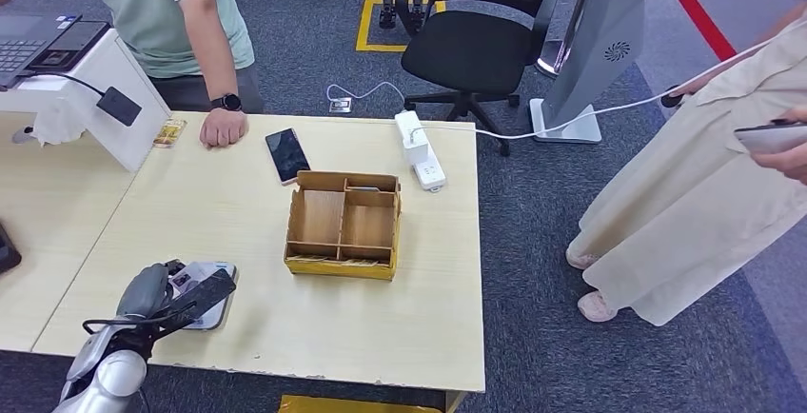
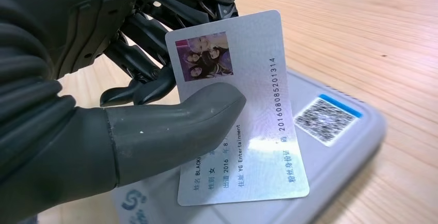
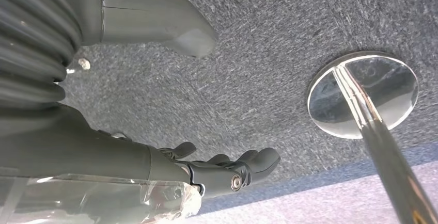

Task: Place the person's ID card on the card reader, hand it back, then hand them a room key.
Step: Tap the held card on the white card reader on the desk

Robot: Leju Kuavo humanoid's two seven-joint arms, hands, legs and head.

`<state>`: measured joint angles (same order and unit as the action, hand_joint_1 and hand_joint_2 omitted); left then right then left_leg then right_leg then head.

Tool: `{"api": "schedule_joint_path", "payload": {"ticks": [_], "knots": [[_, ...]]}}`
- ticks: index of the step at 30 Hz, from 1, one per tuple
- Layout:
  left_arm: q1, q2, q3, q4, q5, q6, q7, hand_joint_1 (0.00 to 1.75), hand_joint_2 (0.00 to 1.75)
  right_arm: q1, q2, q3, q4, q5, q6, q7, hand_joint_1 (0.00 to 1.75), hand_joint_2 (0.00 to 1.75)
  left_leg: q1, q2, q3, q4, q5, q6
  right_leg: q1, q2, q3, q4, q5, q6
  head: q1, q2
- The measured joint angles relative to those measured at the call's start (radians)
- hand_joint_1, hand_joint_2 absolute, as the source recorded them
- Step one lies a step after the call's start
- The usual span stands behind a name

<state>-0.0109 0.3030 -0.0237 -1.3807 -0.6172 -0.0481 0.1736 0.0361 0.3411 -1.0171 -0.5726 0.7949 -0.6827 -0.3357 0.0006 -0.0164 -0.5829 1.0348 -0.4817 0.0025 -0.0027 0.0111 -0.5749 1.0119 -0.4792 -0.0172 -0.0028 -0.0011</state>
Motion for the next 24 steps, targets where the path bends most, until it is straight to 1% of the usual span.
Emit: {"api": "schedule_joint_path", "payload": {"ticks": [5, 11, 14, 19, 24], "knots": [[-0.031, -0.012, -0.02, 0.018, 0.005, 0.009, -0.003, 1.75, 1.75, 0.0, 0.0, 0.004, 0.0, -0.022, 0.0, 0.0, 0.0, 1.75, 0.0, 0.0, 0.0, 0.0, 0.0, 0.0, 0.0, 0.0, 0.0, 0.0, 0.0, 0.0, 0.0, 0.0], [-0.066, -0.01, -0.024, 0.004, 0.081, 0.018, -0.049, 1.75, 1.75, 0.0, 0.0, 0.005, 0.0, -0.044, 0.0, 0.0, 0.0, 1.75, 0.0, 0.0, 0.0, 0.0, 0.0, 0.0, 0.0, 0.0, -0.001, 0.0, 0.0, 0.0, 0.0, 0.0], [-0.116, 0.003, -0.024, -0.023, 0.09, 0.028, -0.055, 1.75, 1.75, 0.0, 0.0, 0.005, 0.0, -0.052, 0.0, -0.003, 0.0, 1.75, 0.001, 0.0, 0.0, 0.0, 0.001, 0.0, 0.0, 0.0, -0.001, 0.0, 0.0, -0.001, 0.0, 0.0], [-0.216, 0.025, -0.024, -0.066, 0.082, 0.073, -0.053, 1.75, 1.75, 0.0, 0.0, 0.009, 0.0, -0.059, 0.0, -0.006, 0.0, 1.75, 0.001, 0.0, 0.0, 0.0, 0.001, -0.001, 0.001, 0.0, 0.0, 0.0, 0.001, -0.001, 0.0, 0.0], [-0.272, 0.03, -0.024, -0.097, 0.077, 0.128, -0.074, 1.75, 1.75, 0.0, 0.0, 0.013, 0.001, -0.056, 0.0, -0.006, 0.0, 1.75, 0.001, 0.0, 0.0, 0.0, 0.001, -0.001, 0.0, 0.001, -0.001, 0.0, 0.001, -0.001, 0.0, 0.0]]}}
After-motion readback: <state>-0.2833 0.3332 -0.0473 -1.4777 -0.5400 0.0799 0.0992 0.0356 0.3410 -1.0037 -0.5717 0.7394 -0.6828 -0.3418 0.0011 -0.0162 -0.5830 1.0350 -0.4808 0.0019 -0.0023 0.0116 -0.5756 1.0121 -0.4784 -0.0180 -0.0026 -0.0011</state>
